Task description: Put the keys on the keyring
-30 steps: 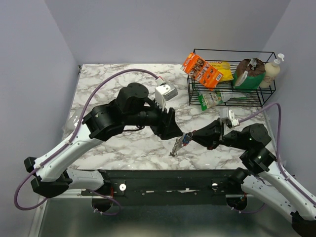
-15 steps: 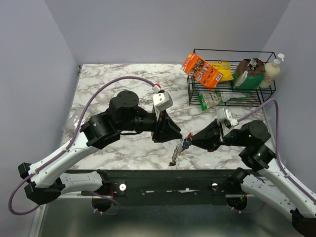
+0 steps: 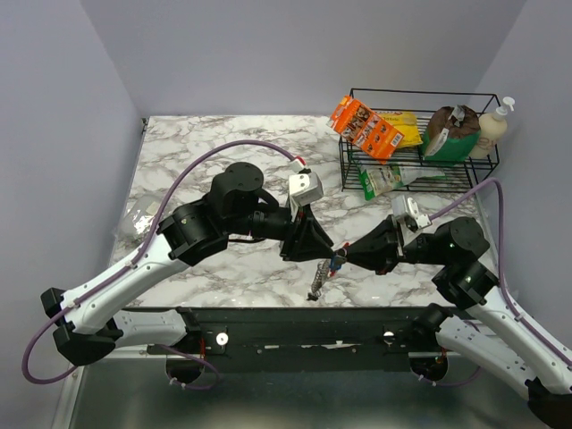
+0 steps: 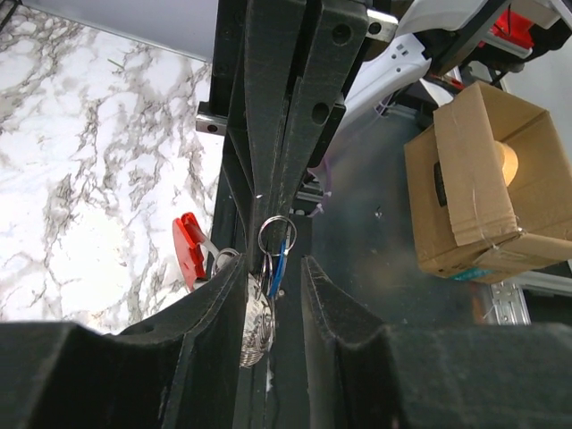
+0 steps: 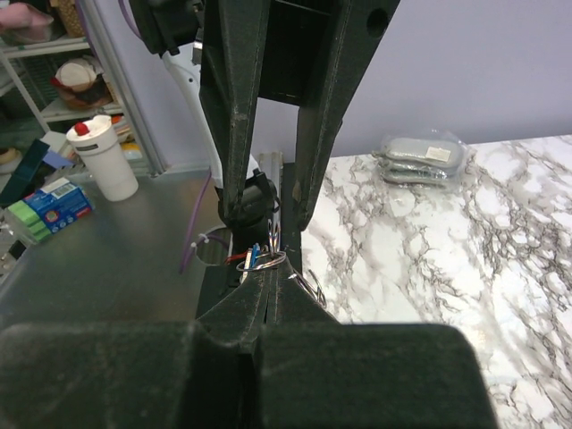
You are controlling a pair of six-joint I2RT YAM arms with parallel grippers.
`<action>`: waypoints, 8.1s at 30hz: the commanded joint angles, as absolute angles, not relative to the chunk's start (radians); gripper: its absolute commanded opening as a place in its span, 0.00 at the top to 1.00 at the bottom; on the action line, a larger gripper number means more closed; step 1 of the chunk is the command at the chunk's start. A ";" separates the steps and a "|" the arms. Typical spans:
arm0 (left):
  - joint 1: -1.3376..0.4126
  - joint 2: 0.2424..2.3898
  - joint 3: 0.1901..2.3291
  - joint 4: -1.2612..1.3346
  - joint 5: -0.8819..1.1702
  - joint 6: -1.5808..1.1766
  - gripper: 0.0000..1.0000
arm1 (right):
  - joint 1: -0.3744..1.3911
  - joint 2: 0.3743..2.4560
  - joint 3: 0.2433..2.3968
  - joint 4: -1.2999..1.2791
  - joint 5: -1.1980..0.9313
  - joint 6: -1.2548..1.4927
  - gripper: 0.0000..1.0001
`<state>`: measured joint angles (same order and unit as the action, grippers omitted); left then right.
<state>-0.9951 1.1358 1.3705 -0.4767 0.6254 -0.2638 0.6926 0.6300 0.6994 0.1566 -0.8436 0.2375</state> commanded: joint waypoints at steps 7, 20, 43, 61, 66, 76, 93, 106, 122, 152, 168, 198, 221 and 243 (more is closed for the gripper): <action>-0.992 1.147 1.376 -0.532 0.658 -0.221 0.69 | 0.695 0.632 0.735 0.190 -0.853 0.252 1.00; -0.994 1.183 1.396 -0.572 0.623 -0.221 1.00 | 0.695 0.630 0.736 0.187 -0.859 0.250 1.00; -0.997 1.000 1.267 -0.370 0.371 -0.230 1.00 | 0.693 0.638 0.712 0.172 -0.788 0.267 0.83; -0.999 1.022 1.359 -0.520 0.327 -0.126 1.00 | 0.695 0.611 0.776 0.100 -0.704 0.224 0.37; -0.999 1.061 1.402 -0.590 0.357 -0.103 1.00 | 0.695 0.640 0.824 0.071 -0.673 0.216 0.33; -1.005 1.057 1.370 -0.545 0.382 -0.101 1.00 | 0.695 0.704 0.850 0.055 -0.678 0.190 0.40; -1.005 1.042 1.347 -0.476 0.413 -0.135 1.00 | 0.693 0.742 0.833 0.071 -0.752 0.167 0.71; -1.005 1.045 1.347 -0.454 0.426 -0.160 1.00 | 0.695 0.739 0.816 0.094 -0.759 0.187 0.97; -1.005 1.011 1.295 -0.359 0.382 -0.199 1.00 | 0.695 0.689 0.764 0.092 -0.776 0.195 1.00; -1.006 1.042 1.279 -0.362 0.480 -0.219 1.00 | 0.695 0.676 0.792 0.103 -0.715 0.189 0.53; -1.006 1.029 1.269 -0.347 0.465 -0.225 1.00 | 0.693 0.678 0.773 0.132 -0.741 0.186 1.00; -1.006 0.989 1.215 -0.273 0.396 -0.270 1.00 | 0.693 0.667 0.707 0.034 -0.758 0.117 1.00; -1.009 0.974 1.059 -0.097 0.227 -0.364 1.00 | 0.695 0.712 0.712 0.012 -0.776 0.107 1.00; -1.016 0.948 0.962 0.038 0.160 -0.439 1.00 | 0.693 0.749 0.687 0.008 -0.730 0.095 0.98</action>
<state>-1.0161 0.9775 0.9661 -0.0681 0.1894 -0.4210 0.6926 0.7521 0.7010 0.0166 -0.7418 0.1032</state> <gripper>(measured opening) 0.008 0.305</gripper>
